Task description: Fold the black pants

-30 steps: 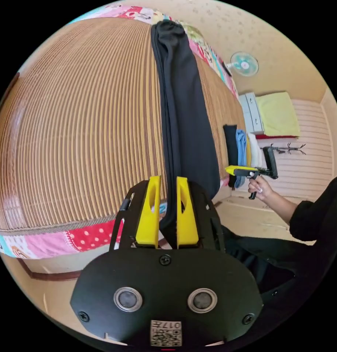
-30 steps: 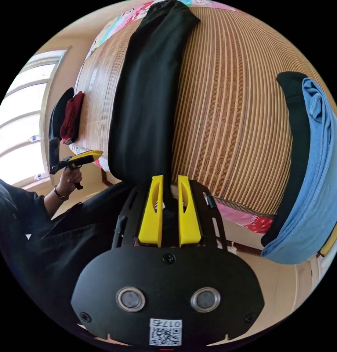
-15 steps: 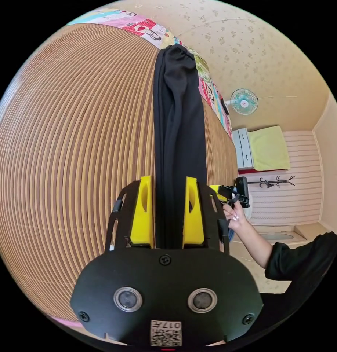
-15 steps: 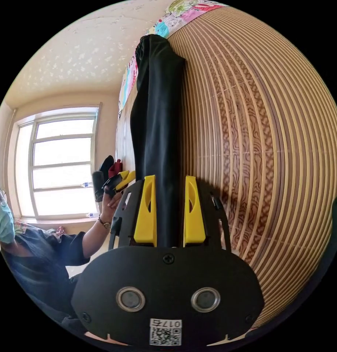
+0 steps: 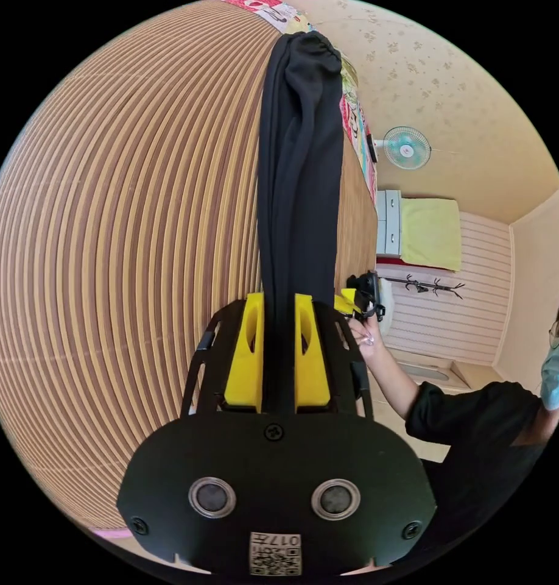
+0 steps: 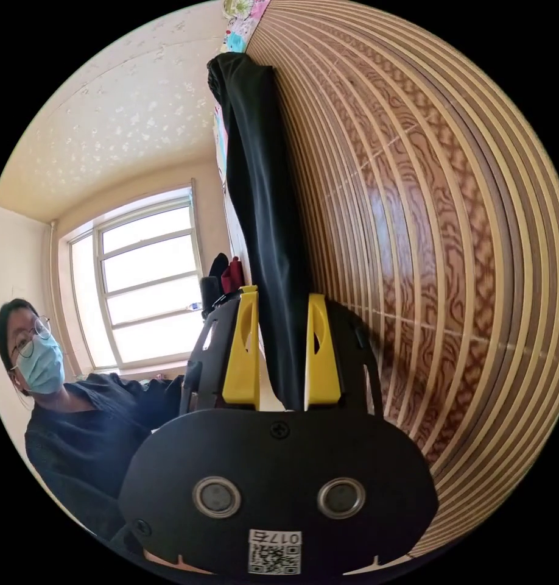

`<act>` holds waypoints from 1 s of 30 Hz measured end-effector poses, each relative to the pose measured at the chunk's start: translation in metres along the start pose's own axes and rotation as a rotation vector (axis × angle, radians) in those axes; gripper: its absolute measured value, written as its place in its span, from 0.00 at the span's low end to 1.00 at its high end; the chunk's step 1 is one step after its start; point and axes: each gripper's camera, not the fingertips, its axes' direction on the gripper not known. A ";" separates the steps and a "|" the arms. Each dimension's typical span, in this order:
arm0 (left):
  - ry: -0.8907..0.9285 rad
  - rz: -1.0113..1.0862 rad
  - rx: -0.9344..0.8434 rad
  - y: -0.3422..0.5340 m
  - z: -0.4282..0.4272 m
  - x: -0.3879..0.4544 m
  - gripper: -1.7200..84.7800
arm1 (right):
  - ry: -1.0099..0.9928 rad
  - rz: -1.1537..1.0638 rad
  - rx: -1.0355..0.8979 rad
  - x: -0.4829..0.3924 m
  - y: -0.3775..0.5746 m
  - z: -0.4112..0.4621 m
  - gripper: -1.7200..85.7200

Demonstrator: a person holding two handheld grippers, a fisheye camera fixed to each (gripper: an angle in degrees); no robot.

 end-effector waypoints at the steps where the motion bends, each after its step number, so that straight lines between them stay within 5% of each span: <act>1: 0.029 -0.026 -0.029 -0.006 0.004 -0.009 0.10 | -0.009 -0.005 -0.016 -0.004 -0.012 0.005 0.14; 8: 0.187 0.173 -0.026 0.023 -0.006 0.003 0.08 | -0.071 -0.056 -0.154 -0.030 -0.027 0.027 0.06; 14: 0.271 0.386 0.025 0.103 -0.036 0.068 0.07 | -0.191 -0.196 -0.104 -0.111 0.054 0.010 0.03; 30: 0.410 1.227 0.198 0.258 -0.176 0.392 0.07 | -0.221 -0.988 -0.226 -0.505 0.234 -0.018 0.03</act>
